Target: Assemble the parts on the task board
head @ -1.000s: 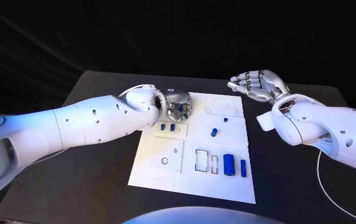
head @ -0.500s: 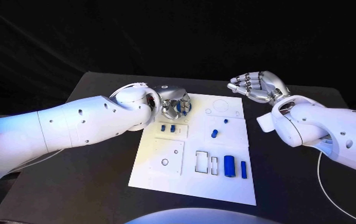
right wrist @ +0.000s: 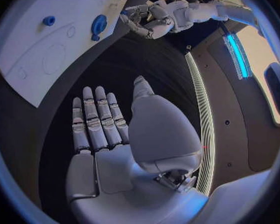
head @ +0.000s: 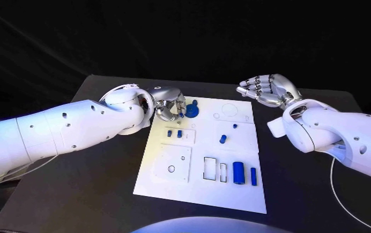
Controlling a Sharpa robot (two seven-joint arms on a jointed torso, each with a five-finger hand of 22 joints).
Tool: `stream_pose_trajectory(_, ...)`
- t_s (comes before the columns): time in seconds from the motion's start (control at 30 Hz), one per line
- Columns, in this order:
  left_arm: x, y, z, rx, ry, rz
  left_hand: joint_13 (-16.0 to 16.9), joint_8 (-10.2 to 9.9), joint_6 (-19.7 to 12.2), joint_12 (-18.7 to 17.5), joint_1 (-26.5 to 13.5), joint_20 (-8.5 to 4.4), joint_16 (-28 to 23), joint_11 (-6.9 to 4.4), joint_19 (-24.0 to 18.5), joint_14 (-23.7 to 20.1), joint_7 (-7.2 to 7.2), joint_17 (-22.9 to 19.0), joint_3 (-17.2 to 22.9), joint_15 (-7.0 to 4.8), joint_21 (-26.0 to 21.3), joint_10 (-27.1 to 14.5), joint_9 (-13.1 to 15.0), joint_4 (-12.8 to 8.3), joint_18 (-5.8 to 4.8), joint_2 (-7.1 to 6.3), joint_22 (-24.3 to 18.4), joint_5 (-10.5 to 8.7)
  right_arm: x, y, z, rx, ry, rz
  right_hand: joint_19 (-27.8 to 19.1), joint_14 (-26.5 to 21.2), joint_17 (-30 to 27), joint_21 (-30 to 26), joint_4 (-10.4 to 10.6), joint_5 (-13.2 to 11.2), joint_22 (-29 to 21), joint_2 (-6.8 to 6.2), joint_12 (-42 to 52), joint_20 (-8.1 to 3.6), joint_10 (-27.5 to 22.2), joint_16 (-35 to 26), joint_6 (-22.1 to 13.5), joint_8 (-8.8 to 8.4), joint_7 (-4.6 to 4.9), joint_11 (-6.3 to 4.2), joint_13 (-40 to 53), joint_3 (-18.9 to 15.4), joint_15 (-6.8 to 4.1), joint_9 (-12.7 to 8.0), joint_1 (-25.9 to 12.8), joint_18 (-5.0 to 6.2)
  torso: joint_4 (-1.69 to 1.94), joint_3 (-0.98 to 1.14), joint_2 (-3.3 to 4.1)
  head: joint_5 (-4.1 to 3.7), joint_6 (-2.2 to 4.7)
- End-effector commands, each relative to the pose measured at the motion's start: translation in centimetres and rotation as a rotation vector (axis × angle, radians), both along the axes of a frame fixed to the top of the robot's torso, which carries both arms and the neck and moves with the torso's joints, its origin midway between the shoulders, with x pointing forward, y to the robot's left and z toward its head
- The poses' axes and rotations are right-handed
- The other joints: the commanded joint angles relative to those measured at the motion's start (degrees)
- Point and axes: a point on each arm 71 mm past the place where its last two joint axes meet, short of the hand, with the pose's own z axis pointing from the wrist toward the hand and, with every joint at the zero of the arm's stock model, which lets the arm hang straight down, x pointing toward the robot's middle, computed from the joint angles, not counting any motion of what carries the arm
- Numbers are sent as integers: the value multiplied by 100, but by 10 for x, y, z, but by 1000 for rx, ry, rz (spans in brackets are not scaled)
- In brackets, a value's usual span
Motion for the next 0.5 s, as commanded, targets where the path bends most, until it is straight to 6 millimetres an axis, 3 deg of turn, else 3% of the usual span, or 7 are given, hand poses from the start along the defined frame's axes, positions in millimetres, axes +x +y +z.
stream_pose_trajectory(0.03,1,4,-3,16,41,8,-3,-40,51,-36,-67,12,31,-12,43,38,-4,-4,-6,-6,37,43,10,-23,9,-12,2,-3,0,1,1,-6,-9,13,11,13,-9,18,-11,-12,-6,51,-24,4,45,-4,44,-3,318,-5,-9,-16,-4,-9,18,6,-1,0,0,-29,-4)
stream_pose_trajectory(0.5,4,10,-11,57,80,15,-6,-54,76,-109,-106,15,5,-15,-29,-6,-16,-97,-9,-7,-10,57,26,-25,24,-23,-70,-14,-1,0,1,-5,-12,10,19,12,-11,21,-5,-13,-6,58,-27,4,46,-5,45,-4,318,-5,-9,-19,-4,-10,14,6,-8,4,1,4,-31)
